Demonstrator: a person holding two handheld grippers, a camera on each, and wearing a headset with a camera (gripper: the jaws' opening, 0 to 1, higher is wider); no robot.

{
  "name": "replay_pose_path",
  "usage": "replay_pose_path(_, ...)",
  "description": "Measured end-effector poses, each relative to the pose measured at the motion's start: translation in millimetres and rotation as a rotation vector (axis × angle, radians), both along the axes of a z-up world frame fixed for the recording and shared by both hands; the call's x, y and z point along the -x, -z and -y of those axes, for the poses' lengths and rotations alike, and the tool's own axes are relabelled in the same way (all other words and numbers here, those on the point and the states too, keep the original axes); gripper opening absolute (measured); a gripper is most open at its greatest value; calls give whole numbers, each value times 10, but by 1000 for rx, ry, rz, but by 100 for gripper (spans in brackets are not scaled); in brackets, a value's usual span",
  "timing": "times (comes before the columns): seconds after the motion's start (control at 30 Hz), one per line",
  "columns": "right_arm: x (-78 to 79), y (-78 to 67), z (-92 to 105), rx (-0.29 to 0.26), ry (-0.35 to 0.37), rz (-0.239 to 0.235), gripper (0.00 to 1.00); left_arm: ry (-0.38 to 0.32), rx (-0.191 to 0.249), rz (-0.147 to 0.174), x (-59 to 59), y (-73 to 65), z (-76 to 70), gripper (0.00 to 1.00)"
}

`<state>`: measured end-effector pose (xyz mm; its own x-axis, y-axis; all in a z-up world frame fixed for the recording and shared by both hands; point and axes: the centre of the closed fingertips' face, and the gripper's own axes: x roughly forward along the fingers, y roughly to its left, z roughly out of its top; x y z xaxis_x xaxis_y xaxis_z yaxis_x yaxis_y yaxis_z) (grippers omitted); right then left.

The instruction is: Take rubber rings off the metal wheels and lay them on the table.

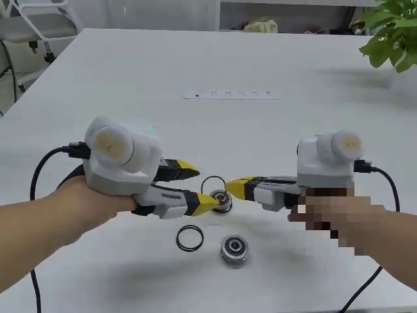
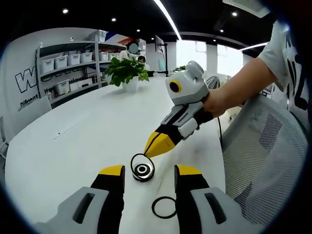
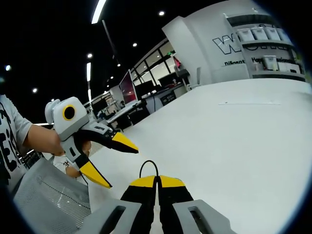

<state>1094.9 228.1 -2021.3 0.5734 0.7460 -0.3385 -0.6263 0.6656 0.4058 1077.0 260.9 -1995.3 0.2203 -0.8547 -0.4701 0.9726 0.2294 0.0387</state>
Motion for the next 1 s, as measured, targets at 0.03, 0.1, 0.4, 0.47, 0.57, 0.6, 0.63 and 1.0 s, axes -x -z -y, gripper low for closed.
replay_pose_path(0.03, 0, 0, -1, 0, 0, 0, 0, -1, 1, 1, 3, -6, -7, 40)
replay_pose_path(0.1, 14, -17, -16, -4, -2, -3, 0, -5, 8, 6, 28, -53, -61, 42)
replay_pose_path(0.4, 55, -76, -75, -18, -12, -4, 0, -38, 25, 32, 48, -153, -242, 52)
replay_pose_path(0.47, 67, -84, -101, -22, -18, -7, 0, -46, 34, 32, 53, -184, -268, 56)
replay_pose_path(0.57, 90, -97, -144, -21, -24, -10, 0, -54, 44, 32, 58, -226, -302, 56)
replay_pose_path(0.6, 97, -101, -153, -22, -25, -10, 0, -57, 49, 31, 62, -240, -312, 56)
replay_pose_path(0.63, 110, -105, -169, -22, -27, -11, 0, -61, 55, 30, 68, -257, -328, 56)
replay_pose_path(1.0, 185, -41, -259, -19, -57, -49, 0, -79, 38, 20, 161, -172, -506, 65)
